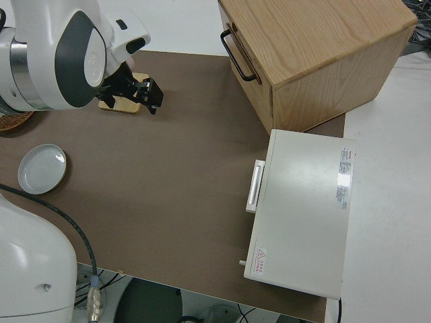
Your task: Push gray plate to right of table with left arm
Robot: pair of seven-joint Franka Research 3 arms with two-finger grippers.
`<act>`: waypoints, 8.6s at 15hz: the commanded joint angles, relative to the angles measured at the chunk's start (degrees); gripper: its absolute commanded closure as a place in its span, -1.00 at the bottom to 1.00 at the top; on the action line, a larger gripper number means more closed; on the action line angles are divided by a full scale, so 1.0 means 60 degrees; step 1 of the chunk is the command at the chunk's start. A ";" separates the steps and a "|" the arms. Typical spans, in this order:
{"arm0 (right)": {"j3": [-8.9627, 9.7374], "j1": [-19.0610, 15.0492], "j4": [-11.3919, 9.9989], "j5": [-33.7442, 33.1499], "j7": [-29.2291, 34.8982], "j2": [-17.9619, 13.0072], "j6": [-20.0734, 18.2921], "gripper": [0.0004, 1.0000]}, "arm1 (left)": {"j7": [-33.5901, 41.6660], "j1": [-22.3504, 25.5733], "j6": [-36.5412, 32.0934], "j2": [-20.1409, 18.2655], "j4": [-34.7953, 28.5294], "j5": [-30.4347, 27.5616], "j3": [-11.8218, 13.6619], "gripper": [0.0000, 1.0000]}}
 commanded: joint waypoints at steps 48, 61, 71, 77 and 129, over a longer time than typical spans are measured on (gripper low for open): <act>0.0038 -0.0061 0.0135 0.0153 0.0021 0.0060 -0.0052 -0.99 | -0.1025 -0.1832 0.6073 0.1288 -0.4662 -0.1733 -0.0272 1.00; 0.0038 -0.0061 0.0135 0.0153 0.0021 0.0060 -0.0052 -0.99 | -0.3779 -0.3781 0.7084 0.1713 -0.4310 -0.1908 -0.0622 1.00; 0.0038 -0.0061 0.0135 0.0153 0.0021 0.0060 -0.0052 -0.99 | -0.5625 -0.3826 0.8138 0.2255 -0.3973 -0.1894 -0.2116 1.00; 0.0038 -0.0061 0.0135 0.0153 0.0021 0.0060 -0.0052 -0.99 | -0.6637 -0.3869 0.8827 0.2665 -0.3681 -0.1763 -0.2790 1.00; 0.0038 -0.0061 0.0135 0.0153 0.0021 0.0060 -0.0052 -0.99 | -0.1116 -0.0777 -0.0251 0.0542 0.1546 0.0816 -0.0216 -1.00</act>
